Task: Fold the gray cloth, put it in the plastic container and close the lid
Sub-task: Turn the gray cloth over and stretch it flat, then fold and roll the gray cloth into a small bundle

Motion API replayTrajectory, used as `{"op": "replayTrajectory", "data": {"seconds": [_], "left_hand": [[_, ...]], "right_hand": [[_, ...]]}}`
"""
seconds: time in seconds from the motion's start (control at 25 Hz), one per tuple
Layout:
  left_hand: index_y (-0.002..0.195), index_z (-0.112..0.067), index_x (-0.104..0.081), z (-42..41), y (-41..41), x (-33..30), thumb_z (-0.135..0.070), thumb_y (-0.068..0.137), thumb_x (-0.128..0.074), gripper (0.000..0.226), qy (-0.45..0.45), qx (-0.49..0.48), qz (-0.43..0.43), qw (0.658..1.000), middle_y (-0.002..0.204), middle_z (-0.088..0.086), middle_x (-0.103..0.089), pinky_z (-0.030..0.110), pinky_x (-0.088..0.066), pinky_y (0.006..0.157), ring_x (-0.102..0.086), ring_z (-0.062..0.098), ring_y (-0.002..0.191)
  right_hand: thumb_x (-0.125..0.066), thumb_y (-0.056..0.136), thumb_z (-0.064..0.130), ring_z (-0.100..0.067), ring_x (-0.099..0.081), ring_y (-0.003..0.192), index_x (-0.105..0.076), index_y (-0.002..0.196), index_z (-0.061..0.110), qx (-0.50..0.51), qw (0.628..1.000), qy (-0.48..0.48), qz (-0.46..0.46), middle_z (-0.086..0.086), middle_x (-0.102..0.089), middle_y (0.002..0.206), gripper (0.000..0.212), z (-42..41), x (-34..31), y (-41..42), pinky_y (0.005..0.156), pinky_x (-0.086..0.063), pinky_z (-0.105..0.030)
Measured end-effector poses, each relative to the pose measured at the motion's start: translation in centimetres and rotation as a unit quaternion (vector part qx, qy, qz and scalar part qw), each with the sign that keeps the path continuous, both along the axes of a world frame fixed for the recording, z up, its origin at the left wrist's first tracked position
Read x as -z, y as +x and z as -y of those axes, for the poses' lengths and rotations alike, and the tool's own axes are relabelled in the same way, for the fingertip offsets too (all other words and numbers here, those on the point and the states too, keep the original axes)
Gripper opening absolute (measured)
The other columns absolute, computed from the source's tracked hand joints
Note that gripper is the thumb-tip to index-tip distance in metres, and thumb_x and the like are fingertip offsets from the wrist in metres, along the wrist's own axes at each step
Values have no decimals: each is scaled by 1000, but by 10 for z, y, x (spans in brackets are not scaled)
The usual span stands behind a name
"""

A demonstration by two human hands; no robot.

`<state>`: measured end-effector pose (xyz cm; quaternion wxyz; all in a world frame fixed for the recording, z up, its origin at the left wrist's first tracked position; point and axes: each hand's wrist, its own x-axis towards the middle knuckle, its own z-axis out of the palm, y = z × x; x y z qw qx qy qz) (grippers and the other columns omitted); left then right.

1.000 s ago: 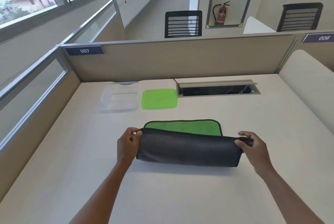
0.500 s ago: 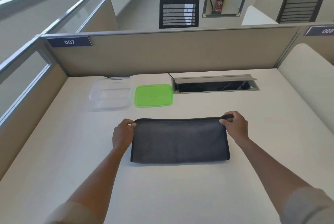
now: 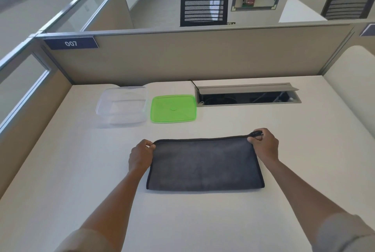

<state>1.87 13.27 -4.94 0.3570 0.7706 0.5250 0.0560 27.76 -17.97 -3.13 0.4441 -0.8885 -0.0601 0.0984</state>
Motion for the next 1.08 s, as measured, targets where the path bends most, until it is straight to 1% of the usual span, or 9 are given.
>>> {"op": "replayTrajectory", "data": {"seconds": [0.08, 0.2, 0.28, 0.36, 0.48, 0.6, 0.72, 0.88, 1.08], "left_hand": [[96, -28, -61, -2, -1, 2, -33, 92, -56, 8, -4, 1, -4, 1000, 93, 3, -68, 33, -44, 74, -61, 27, 90], [94, -27, -61, -5, 0, 5, -31, 92, -56, 7, -5, 2, 1, 1000, 98, 2, -69, 32, -43, 75, -59, 26, 90], [98, -25, -64, -6, -1, 6, -31, 93, -56, 11, 3, 9, 6, 1000, 102, 2, -70, 32, -42, 75, -59, 23, 90], [105, -23, -67, -8, 0, 6, -33, 92, -58, 19, 20, 28, 1, 999, 106, 3, -69, 32, -43, 79, -61, 23, 97], [110, -23, -69, -11, 3, 4, -40, 87, -65, 29, 39, 70, -20, 997, 106, 2, -67, 33, -46, 81, -62, 24, 103], [110, -23, -67, -11, 7, 2, -46, 79, -72, 39, 57, 108, -53, 991, 106, -1, -65, 32, -46, 78, -62, 23, 102], [96, -19, -66, -10, 11, 0, -47, 77, -74, 35, 82, 138, -85, 983, 98, 0, -64, 32, -46, 72, -63, 25, 92], [70, -17, -55, -10, 16, -6, -42, 80, -73, 33, 50, 150, -99, 983, 79, 4, -63, 32, -44, 65, -64, 30, 86], [93, -12, -63, -11, 16, -10, -40, 82, -73, 33, 24, 144, -66, 987, 94, 5, -64, 31, -41, 72, -60, 29, 96]], "right_hand": [[-74, 81, 12, -23, -65, 91, -61, 104, 15, 9, 1000, 1, -8, -2, -70, 87, 27, 0, 6, 1, 72, -41, -26], [-75, 81, 17, -27, -61, 104, -53, 123, 12, 35, 999, 14, -28, -4, -66, 108, 48, 1, 9, 5, 83, -42, -32], [-76, 81, 20, -31, -56, 115, -47, 131, 9, 43, 999, -7, 8, -10, -59, 126, 58, 3, 9, 5, 92, -42, -37], [-74, 82, 19, -33, -50, 123, -46, 134, 7, 42, 997, -37, 49, -13, -52, 135, 60, 1, 4, -4, 100, -40, -41], [-75, 80, 12, -34, -52, 116, -55, 126, 6, -29, 993, -48, 105, -13, -57, 128, 51, -18, -6, -48, 101, -41, -43], [-76, 71, 17, -30, -58, 101, -66, 106, 12, -184, 971, -43, 146, -5, -66, 107, 37, -50, -1, -115, 93, -41, -37], [-71, 76, 27, -21, -51, 105, -64, 108, 20, -285, 951, -50, 104, 4, -63, 111, 34, -81, 0, -171, 93, -40, -32], [-70, 83, 30, -18, -46, 110, -58, 117, 20, -361, 926, -76, 77, 5, -58, 120, 38, -116, -1, -216, 95, -40, -31], [-76, 79, 34, -23, -46, 107, -51, 126, 16, -387, 906, -157, 65, -2, -53, 121, 56, -144, 9, -251, 93, -42, -34]]}}
